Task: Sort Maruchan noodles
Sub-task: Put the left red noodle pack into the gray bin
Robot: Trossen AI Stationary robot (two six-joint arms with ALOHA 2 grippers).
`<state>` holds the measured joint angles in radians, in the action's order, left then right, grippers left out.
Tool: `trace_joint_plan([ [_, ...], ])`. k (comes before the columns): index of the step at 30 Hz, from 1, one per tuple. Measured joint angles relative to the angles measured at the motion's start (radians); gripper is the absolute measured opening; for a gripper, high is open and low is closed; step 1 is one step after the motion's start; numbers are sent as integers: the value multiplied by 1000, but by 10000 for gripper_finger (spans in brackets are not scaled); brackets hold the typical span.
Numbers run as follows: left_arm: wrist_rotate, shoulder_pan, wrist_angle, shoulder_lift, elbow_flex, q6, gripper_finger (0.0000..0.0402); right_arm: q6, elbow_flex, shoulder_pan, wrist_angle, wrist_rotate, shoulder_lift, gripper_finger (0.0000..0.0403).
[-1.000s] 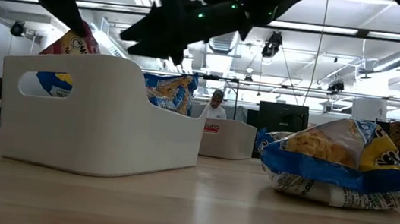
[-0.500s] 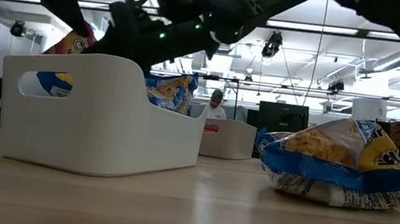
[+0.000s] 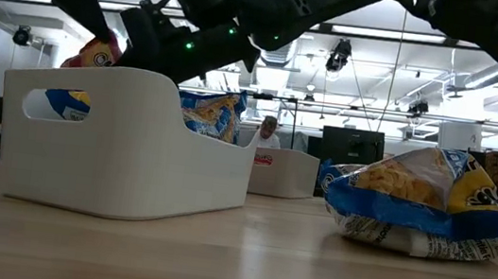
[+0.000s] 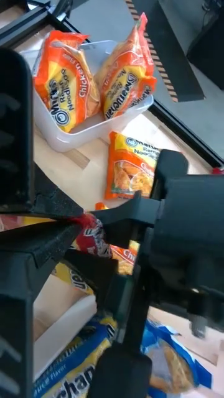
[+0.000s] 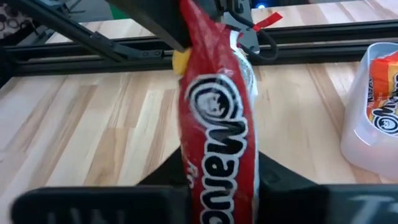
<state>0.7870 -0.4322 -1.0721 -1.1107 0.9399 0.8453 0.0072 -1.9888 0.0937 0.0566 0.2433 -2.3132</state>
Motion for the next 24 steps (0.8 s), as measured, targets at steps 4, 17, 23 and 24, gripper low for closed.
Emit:
trace_joint_plan([
  [4, 3, 0, -1, 15, 39, -65, 26, -8, 0, 0, 2, 2, 2, 32],
  [17, 246, -1, -6, 140, 129, -315, 153, -80, 0, 23, 134, 1, 124, 23],
  [23, 352, 0, -8, 193, 128, -317, 159, -83, 0, 73, 293, 0, 258, 23],
  [24, 355, 0, -8, 195, 127, -316, 158, -83, 0, 83, 327, -1, 279, 23],
])
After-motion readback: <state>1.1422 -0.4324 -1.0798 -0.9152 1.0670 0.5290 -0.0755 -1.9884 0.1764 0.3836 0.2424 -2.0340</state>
